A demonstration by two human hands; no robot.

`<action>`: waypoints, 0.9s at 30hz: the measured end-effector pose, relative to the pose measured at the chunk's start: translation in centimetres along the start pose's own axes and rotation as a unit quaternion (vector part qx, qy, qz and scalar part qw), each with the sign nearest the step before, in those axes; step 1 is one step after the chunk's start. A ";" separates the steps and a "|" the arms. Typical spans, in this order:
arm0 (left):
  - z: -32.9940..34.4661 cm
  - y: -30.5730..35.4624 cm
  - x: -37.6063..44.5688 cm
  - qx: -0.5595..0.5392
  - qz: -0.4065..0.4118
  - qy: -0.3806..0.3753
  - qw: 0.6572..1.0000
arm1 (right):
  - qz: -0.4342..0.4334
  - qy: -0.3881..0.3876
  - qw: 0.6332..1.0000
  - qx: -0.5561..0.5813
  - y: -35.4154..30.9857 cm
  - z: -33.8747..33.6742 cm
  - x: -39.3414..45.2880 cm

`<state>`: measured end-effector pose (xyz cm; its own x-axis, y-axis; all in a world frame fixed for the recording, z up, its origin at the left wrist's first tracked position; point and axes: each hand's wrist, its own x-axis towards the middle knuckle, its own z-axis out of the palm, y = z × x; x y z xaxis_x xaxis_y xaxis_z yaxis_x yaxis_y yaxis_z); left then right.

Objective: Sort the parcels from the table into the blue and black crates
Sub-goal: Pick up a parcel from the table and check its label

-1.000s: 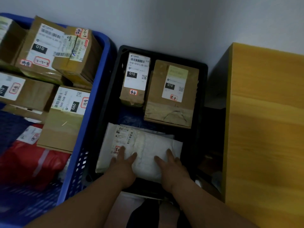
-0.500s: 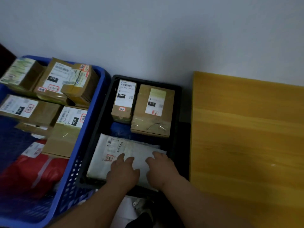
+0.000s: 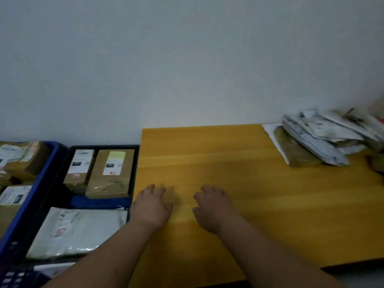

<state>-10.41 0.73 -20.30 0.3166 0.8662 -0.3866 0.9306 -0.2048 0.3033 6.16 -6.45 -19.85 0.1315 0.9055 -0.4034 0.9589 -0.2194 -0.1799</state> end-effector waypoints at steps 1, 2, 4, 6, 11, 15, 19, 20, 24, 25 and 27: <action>0.4 2.5 -0.5 0.009 0.019 0.000 1.000 | 0.023 0.003 1.000 -0.005 2.5 -0.5 -1.6; 1.0 4.8 -1.1 0.022 0.038 0.001 0.999 | 0.045 0.005 0.999 -0.005 4.9 -0.8 -3.1; 2.0 8.8 -2.1 0.043 0.069 0.002 0.997 | 0.083 0.002 0.997 -0.005 8.9 -1.1 -5.5; 3.0 11.9 -2.7 0.059 0.095 0.000 0.994 | 0.110 -0.005 0.994 0.001 11.9 -0.8 -7.2; 5.0 16.8 -1.8 0.084 0.128 -0.023 0.988 | 0.161 -0.004 0.987 0.019 17.4 0.2 -9.2; 6.4 20.3 0.6 0.081 0.147 -0.045 0.985 | 0.207 -0.014 0.978 0.031 21.4 0.5 -9.2; 7.1 23.9 3.1 0.067 0.157 -0.061 0.983 | 0.242 -0.012 0.969 0.044 25.5 -0.7 -8.8; 7.1 24.8 3.8 0.064 0.160 -0.064 0.983 | 0.250 -0.004 0.967 0.048 26.4 -1.2 -8.5; 6.6 27.5 6.3 0.052 0.160 -0.076 0.983 | 0.268 0.017 0.960 0.075 29.0 -2.3 -7.4; 6.5 28.1 6.7 0.049 0.158 -0.077 0.983 | 0.269 0.019 0.959 0.082 29.7 -2.5 -7.2; 6.5 29.4 7.8 0.040 0.156 -0.080 0.984 | 0.271 0.032 0.958 0.089 31.3 -3.2 -6.4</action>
<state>20.61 -1.51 -20.06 0.6073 0.6748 -0.4194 0.7936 -0.4900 0.3608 36.13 -17.99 -20.05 0.6191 0.6600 -0.4255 0.6875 -0.7174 -0.1124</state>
